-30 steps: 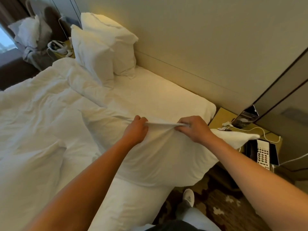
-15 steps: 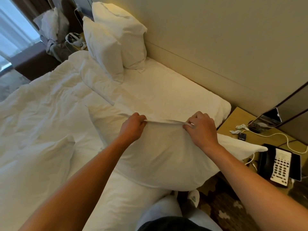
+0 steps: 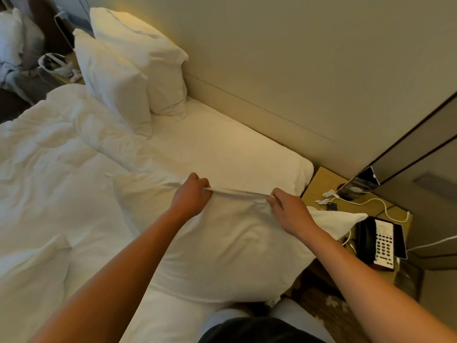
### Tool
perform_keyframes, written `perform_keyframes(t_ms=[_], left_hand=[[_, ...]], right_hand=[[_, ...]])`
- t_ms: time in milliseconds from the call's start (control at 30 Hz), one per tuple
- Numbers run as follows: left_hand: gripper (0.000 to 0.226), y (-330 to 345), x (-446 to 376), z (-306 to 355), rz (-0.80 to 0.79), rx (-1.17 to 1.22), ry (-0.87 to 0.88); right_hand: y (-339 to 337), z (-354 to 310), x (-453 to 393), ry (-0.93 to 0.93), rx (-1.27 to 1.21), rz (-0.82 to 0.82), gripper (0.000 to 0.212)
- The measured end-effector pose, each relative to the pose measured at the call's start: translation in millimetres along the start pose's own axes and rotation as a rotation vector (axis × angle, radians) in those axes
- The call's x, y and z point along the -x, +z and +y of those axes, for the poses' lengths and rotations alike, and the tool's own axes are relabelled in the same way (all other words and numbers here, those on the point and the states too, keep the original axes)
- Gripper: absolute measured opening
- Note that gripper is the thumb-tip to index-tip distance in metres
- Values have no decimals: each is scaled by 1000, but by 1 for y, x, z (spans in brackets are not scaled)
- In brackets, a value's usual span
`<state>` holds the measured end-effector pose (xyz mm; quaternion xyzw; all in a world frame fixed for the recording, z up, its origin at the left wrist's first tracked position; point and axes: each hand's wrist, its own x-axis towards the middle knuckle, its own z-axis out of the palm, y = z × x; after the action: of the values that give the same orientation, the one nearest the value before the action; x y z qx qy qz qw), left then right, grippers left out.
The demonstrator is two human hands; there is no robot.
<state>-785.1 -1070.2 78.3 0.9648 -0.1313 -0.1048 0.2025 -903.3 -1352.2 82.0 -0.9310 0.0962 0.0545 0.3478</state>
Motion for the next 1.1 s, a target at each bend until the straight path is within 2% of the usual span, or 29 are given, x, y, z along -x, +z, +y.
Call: perform_keyframes(t_ms=[100,200,433,533,600,667,900,1100], left_hand=[[22,7,-9,-14,-86,-15,-63],[31,12,-14,-31,-152,-30,-49],[41,11,-32,-66,-190,-153,-20],[38,14,-34,-76,-179,-238,-15],[33,15,-35,-81,-166,-284,-16],[33,14,-36,-82,-164,-303,-16],[25,-6,-47,-87,-89,-184,38],[30,2,-46,-94,-120,-215,15]], right_hand=[[6,5,1,25,7,34,29],[14,9,3,63,7,46,29],[39,16,1,125,31,56,21],[46,25,0,183,71,52,25],[52,33,-2,188,84,49,14],[55,38,-2,164,79,56,15],[53,40,-11,130,-54,171,21],[53,41,-20,96,77,173,18]])
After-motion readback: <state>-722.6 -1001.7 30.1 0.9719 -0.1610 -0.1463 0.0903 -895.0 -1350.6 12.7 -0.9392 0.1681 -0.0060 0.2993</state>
